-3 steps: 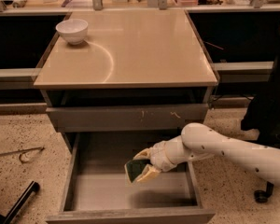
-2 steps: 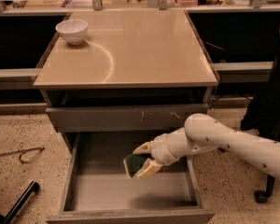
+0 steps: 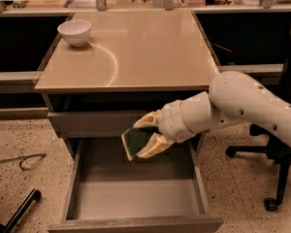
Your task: Pick sponge from middle drawer and place on counter
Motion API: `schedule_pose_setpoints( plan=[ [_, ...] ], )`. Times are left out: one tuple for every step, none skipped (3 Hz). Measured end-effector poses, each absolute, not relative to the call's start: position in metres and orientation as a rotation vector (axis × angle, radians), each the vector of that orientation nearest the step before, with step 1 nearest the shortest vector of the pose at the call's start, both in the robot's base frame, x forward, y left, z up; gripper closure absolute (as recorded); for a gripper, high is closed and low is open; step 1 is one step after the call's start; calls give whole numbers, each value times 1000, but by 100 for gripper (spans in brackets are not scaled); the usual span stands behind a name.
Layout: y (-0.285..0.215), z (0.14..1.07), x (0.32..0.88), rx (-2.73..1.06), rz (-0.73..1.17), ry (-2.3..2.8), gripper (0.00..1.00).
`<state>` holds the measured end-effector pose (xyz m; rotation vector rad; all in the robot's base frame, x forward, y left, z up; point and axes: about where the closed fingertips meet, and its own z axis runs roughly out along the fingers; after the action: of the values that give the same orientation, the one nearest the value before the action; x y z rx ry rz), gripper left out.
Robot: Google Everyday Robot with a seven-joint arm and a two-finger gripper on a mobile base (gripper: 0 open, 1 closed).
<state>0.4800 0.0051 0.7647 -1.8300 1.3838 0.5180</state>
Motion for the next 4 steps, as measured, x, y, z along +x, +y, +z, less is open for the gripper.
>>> schedule_pose_setpoints(
  plan=[
    [12,814,475,-1837,397,1256,100],
    [12,813,475,-1836,399,1258,100],
    [13,832,492,-1802,339,1206,100],
    [12,880,541,-1732,180,1164,100]
  ],
)
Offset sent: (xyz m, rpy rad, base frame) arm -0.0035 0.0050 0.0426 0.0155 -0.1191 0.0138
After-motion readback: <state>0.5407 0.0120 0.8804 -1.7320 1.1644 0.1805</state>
